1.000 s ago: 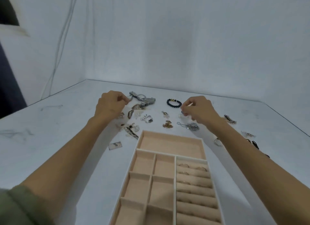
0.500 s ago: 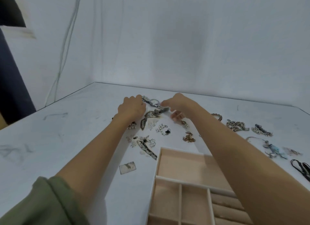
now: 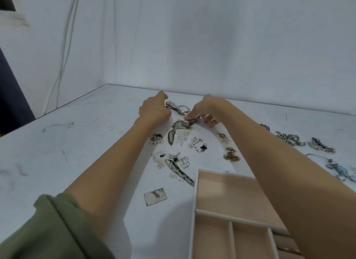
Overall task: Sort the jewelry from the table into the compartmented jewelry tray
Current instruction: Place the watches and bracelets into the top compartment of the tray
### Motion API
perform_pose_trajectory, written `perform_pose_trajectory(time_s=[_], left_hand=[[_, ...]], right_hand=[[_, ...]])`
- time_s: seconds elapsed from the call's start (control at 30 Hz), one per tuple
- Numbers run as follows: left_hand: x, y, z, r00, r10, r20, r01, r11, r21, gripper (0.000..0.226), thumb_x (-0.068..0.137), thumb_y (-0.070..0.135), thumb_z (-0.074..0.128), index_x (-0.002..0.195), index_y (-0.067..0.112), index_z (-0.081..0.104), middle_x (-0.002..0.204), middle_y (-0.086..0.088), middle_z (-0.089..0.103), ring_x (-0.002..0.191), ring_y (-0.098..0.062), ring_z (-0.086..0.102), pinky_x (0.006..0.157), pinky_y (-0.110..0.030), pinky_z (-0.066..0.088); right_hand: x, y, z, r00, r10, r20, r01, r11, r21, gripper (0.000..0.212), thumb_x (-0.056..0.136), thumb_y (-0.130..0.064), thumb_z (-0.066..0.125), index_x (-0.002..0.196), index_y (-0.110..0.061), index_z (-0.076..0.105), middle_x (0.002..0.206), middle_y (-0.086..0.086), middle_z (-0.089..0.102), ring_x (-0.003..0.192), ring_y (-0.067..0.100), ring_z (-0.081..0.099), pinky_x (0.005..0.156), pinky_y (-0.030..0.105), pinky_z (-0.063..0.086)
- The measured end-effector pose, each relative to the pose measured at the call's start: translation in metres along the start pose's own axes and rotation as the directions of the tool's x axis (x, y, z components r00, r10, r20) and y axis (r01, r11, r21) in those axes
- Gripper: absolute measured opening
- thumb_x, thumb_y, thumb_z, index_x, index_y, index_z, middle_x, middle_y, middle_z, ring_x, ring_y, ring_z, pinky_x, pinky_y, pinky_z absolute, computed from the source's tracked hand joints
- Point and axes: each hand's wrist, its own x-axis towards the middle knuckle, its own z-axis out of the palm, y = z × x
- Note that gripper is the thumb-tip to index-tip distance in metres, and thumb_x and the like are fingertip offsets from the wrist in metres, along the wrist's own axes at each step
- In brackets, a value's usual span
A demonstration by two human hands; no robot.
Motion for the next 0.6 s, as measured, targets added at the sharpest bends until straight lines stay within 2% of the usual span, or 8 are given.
perform_pose_trajectory(time_s=[0.07, 0.13, 0.2, 0.27, 0.33, 0.43, 0.5, 0.6], left_hand=[[-0.001, 0.000, -0.001, 1.000, 0.007, 0.005, -0.007, 0.998, -0.060, 0.051, 0.085, 0.005, 0.052, 0.132, 0.022, 0.045, 0.125, -0.006, 0.057, 0.115, -0.027, 0.051, 0.097, -0.037, 0.043], [-0.002, 0.002, -0.002, 0.999, 0.041, -0.005, -0.042, 0.993, -0.108, 0.049, 0.085, 0.002, 0.053, 0.130, 0.020, 0.048, 0.125, -0.005, 0.056, 0.115, -0.025, 0.052, 0.095, -0.034, 0.044], [-0.004, 0.002, -0.004, 0.998, 0.065, -0.020, -0.067, 0.985, -0.156, 0.048, 0.084, -0.002, 0.054, 0.126, 0.020, 0.052, 0.121, -0.005, 0.056, 0.110, -0.024, 0.053, 0.092, -0.033, 0.046], [-0.004, 0.000, -0.008, 0.999, 0.046, -0.014, -0.048, 0.965, -0.260, 0.046, 0.082, -0.005, 0.057, 0.121, 0.018, 0.057, 0.113, -0.005, 0.055, 0.100, -0.022, 0.053, 0.080, -0.029, 0.047], [-0.004, -0.002, -0.017, 1.000, 0.011, 0.024, 0.000, 0.896, -0.445, 0.045, 0.079, -0.009, 0.062, 0.117, 0.015, 0.060, 0.105, -0.006, 0.056, 0.094, -0.021, 0.053, 0.068, -0.024, 0.046], [-0.007, 0.002, -0.036, 0.996, -0.017, 0.090, 0.075, 0.719, -0.691, 0.044, 0.078, -0.012, 0.066, 0.115, 0.011, 0.060, 0.090, -0.004, 0.058, 0.089, -0.020, 0.057, 0.072, -0.023, 0.050], [-0.014, 0.008, -0.047, 0.994, 0.000, 0.112, 0.087, 0.633, -0.769, 0.044, 0.078, -0.010, 0.067, 0.116, 0.011, 0.059, 0.088, -0.003, 0.060, 0.084, -0.016, 0.060, 0.071, -0.021, 0.053], [-0.030, 0.018, -0.057, 0.988, 0.068, 0.136, 0.069, 0.593, -0.802, 0.042, 0.079, -0.006, 0.069, 0.117, 0.010, 0.059, 0.092, -0.005, 0.064, 0.082, -0.011, 0.065, 0.070, -0.015, 0.056]], right_hand=[[-0.001, -0.002, 0.003, 0.999, -0.035, -0.021, 0.035, 0.999, 0.018, 0.054, 0.076, -0.024, 0.081, 0.115, 0.001, 0.055, 0.103, 0.015, 0.062, 0.072, 0.024, 0.056, 0.065, 0.033, 0.051], [-0.004, -0.004, 0.007, 0.997, -0.062, -0.040, 0.065, 0.996, 0.056, 0.053, 0.072, -0.019, 0.083, 0.113, 0.001, 0.055, 0.101, 0.014, 0.064, 0.069, 0.023, 0.061, 0.055, 0.028, 0.046], [-0.006, -0.005, 0.010, 0.995, -0.089, -0.050, 0.095, 0.988, 0.121, 0.056, 0.069, -0.014, 0.084, 0.114, -0.002, 0.052, 0.106, 0.019, 0.063, 0.082, 0.030, 0.065, 0.064, 0.035, 0.053], [-0.012, -0.004, 0.010, 0.992, -0.113, -0.061, 0.124, 0.967, 0.223, 0.058, 0.070, -0.007, 0.082, 0.116, -0.002, 0.047, 0.107, 0.022, 0.061, 0.082, 0.033, 0.066, 0.074, 0.041, 0.058], [-0.020, -0.002, 0.008, 0.987, -0.142, -0.080, 0.161, 0.934, 0.319, 0.051, 0.074, -0.001, 0.078, 0.114, -0.002, 0.046, 0.103, 0.023, 0.062, 0.071, 0.030, 0.064, 0.069, 0.040, 0.058], [-0.036, 0.005, 0.001, 0.981, -0.178, -0.082, 0.196, 0.871, 0.450, 0.039, 0.078, 0.005, 0.073, 0.098, -0.007, 0.042, 0.101, 0.023, 0.060, 0.069, 0.029, 0.062, 0.069, 0.042, 0.059], [-0.051, 0.008, -0.007, 0.977, -0.200, -0.074, 0.207, 0.817, 0.539, 0.038, 0.078, 0.009, 0.071, 0.089, -0.010, 0.040, 0.093, 0.019, 0.061, 0.067, 0.028, 0.063, 0.065, 0.041, 0.060], [-0.073, 0.015, -0.020, 0.977, -0.206, -0.057, 0.193, 0.737, 0.648, 0.047, 0.074, 0.010, 0.074, 0.107, -0.004, 0.044, 0.100, 0.022, 0.064, 0.066, 0.027, 0.067, 0.059, 0.038, 0.061]])
